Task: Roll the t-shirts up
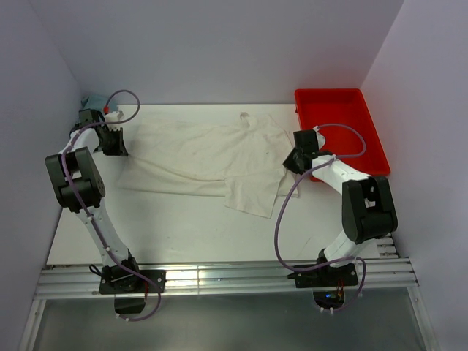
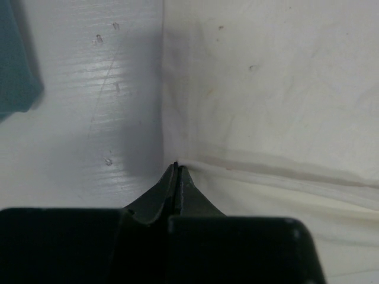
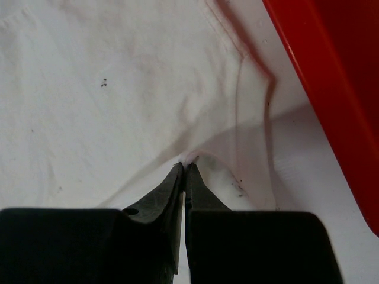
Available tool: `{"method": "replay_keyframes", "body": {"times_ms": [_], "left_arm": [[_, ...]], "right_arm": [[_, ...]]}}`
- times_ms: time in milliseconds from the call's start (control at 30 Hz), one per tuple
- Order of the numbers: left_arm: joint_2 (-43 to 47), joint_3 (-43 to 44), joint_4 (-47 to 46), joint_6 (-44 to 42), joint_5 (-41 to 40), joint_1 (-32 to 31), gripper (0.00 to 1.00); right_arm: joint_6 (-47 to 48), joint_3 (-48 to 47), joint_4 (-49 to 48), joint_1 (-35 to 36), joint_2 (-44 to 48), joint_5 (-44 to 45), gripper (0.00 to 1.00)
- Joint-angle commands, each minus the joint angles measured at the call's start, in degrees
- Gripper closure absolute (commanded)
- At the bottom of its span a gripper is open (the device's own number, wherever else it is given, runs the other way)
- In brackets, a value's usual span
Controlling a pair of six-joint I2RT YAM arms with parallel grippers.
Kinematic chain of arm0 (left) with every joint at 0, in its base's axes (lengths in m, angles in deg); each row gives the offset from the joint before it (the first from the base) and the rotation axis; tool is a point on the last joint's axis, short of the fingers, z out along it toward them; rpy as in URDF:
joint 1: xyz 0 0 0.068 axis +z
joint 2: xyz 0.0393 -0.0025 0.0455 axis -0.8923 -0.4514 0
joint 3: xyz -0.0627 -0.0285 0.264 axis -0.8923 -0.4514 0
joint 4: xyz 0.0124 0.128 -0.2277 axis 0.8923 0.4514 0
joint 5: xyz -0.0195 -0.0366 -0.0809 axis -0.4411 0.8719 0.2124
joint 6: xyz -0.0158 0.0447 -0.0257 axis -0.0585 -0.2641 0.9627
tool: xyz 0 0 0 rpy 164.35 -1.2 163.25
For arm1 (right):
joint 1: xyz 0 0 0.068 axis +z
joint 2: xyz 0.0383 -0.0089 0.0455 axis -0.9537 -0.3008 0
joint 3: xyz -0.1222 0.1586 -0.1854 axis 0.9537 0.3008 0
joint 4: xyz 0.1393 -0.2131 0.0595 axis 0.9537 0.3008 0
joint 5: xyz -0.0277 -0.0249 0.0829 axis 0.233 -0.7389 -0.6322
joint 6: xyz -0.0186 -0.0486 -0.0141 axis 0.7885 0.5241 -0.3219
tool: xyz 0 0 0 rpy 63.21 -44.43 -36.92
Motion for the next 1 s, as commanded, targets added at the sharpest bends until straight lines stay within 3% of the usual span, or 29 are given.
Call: {"method": "replay_keyframes", "body": {"times_ms": [0,567,633,667,700,800,967], "left_arm": [[2.8,1.4,-3.0,1.3,1.3,0.8,1.00],[-0.2,2.4,-2.1,2.4,-0.1,1.1,1.00],[0.0,2.2,-2.1,2.2,0.1,1.0,0.97],[0.2,2.0,-2.1,2.1,0.2,0.9,0.88],[0.6,1.7,-2.3,2.1,0.4,0.9,0.83],[2.3,0.7,-3.1,1.7,0.8,0.8,0.68],[5.4,0.0,-4.5,1.9,1.6,0.9,0.43]], "right_arm": [[0.5,-1.2,-0.7,-1.1,0.6,3.0,1.00],[1.0,-2.5,-0.1,-1.8,-1.5,1.9,1.00],[1.1,-2.4,-0.1,-1.8,-1.3,1.6,0.78],[1.1,-2.5,-0.1,-1.7,-0.8,1.6,0.68],[1.4,-2.5,0.0,-1.7,-0.5,1.5,0.52],[1.8,-3.3,1.3,-1.6,1.6,2.0,0.37],[2.4,-4.6,5.6,-1.3,7.9,4.0,0.33]]}}
